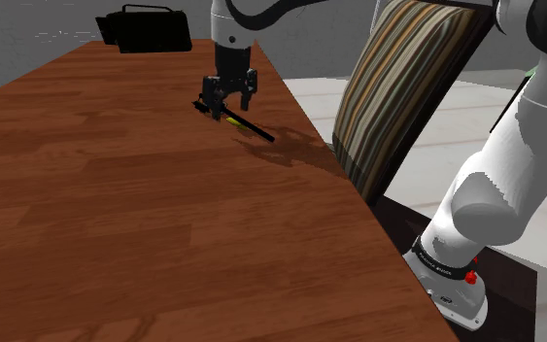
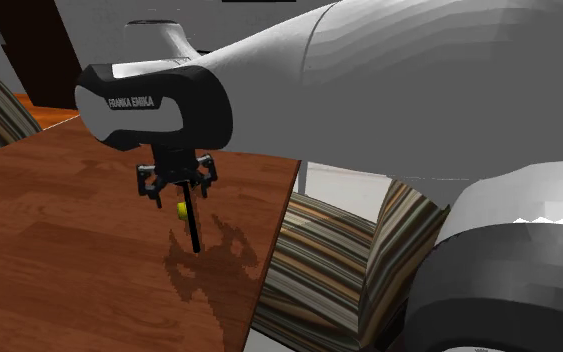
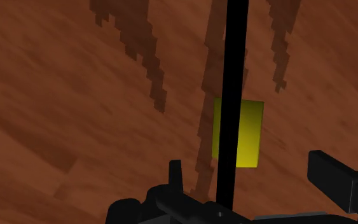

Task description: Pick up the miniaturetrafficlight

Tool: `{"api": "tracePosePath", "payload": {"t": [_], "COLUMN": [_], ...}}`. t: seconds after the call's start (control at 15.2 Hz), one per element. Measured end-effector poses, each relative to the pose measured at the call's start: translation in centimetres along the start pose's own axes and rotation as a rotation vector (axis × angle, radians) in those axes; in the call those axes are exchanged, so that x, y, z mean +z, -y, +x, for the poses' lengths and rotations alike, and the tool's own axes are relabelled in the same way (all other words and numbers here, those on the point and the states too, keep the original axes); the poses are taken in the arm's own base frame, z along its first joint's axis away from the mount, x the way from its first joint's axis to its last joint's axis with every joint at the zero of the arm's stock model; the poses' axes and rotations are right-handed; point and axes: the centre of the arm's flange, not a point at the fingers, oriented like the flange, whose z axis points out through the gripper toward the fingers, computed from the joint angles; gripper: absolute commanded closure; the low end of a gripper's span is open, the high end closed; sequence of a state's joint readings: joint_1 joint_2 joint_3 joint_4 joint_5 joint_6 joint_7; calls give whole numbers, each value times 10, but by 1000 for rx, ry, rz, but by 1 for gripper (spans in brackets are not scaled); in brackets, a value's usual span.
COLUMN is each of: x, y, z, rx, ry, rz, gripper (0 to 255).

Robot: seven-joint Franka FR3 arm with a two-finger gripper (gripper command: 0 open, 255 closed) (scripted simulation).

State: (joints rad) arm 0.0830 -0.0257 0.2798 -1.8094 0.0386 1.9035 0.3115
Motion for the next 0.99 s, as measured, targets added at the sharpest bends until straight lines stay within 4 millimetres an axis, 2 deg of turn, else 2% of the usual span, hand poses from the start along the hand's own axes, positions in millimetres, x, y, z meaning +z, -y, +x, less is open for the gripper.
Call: {"api": "tracePosePath", "payload": {"t": [0.2,0.26,0.99], "x": [15,17,16], "y": [-1,-1,-1], "z": [-1,-1,-1], "rx": [0,0,0], "ry": [0,0,-2], "rz": [0,0,1], "gripper": [0,255,255]}}
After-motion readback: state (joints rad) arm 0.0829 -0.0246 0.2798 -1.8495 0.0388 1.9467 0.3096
